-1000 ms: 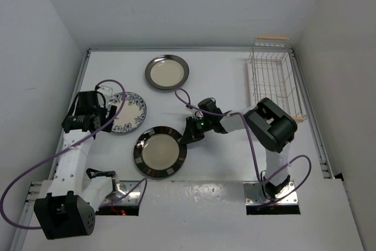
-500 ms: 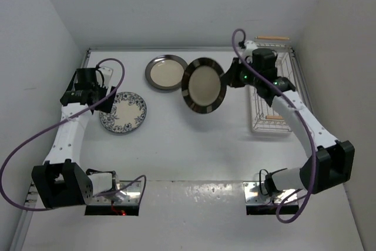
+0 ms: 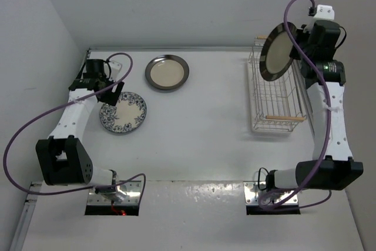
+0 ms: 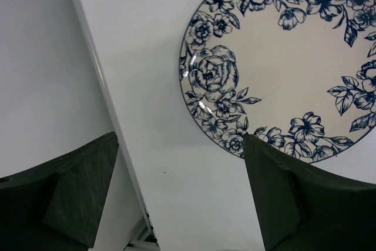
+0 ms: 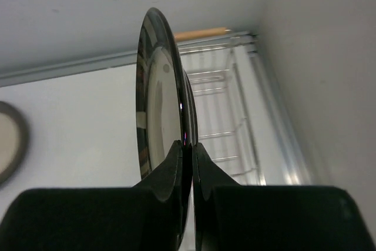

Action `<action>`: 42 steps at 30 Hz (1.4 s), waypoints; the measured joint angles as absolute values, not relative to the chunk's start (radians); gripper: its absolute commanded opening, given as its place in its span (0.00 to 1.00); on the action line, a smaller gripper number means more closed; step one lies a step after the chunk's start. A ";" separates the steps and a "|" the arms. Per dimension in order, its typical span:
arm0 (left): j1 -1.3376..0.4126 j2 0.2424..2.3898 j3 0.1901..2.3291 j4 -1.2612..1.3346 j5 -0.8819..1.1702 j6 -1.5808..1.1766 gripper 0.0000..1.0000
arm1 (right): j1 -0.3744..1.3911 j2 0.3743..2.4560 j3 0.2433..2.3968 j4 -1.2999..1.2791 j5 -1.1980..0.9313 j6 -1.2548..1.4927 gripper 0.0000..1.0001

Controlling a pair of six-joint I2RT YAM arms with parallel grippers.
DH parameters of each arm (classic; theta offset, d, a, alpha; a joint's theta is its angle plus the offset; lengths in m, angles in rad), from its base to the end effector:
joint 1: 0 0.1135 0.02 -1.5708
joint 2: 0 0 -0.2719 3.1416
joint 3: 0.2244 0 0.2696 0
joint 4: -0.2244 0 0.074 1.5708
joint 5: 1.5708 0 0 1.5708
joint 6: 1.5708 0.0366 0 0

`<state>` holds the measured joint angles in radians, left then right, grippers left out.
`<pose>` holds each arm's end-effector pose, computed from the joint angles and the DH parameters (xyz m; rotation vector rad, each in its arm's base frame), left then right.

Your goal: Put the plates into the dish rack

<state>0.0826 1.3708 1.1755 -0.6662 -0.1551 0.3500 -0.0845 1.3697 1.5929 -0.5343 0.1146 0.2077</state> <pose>0.3057 0.0310 0.3042 0.2572 2.4418 0.3813 0.3123 -0.0307 0.4628 0.3511 1.8468 -0.0233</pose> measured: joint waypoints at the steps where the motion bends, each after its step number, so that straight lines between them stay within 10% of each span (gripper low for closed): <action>1: 0.076 1.384 1.176 -0.663 -0.155 0.354 0.92 | -0.093 1.370 1.594 -0.535 0.139 0.180 0.00; 39: 0.033 1.405 1.145 -0.643 -0.155 0.365 0.92 | -0.157 1.231 1.050 -0.274 0.288 -0.312 0.00; 42: 0.033 1.405 1.140 -0.639 -0.158 0.367 0.99 | -0.162 1.204 1.018 -0.253 0.274 -0.301 0.18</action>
<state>0.0334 1.4048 1.1404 -0.6388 -0.1581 0.3668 -0.1616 1.2041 1.0180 -0.2535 0.2741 -0.3008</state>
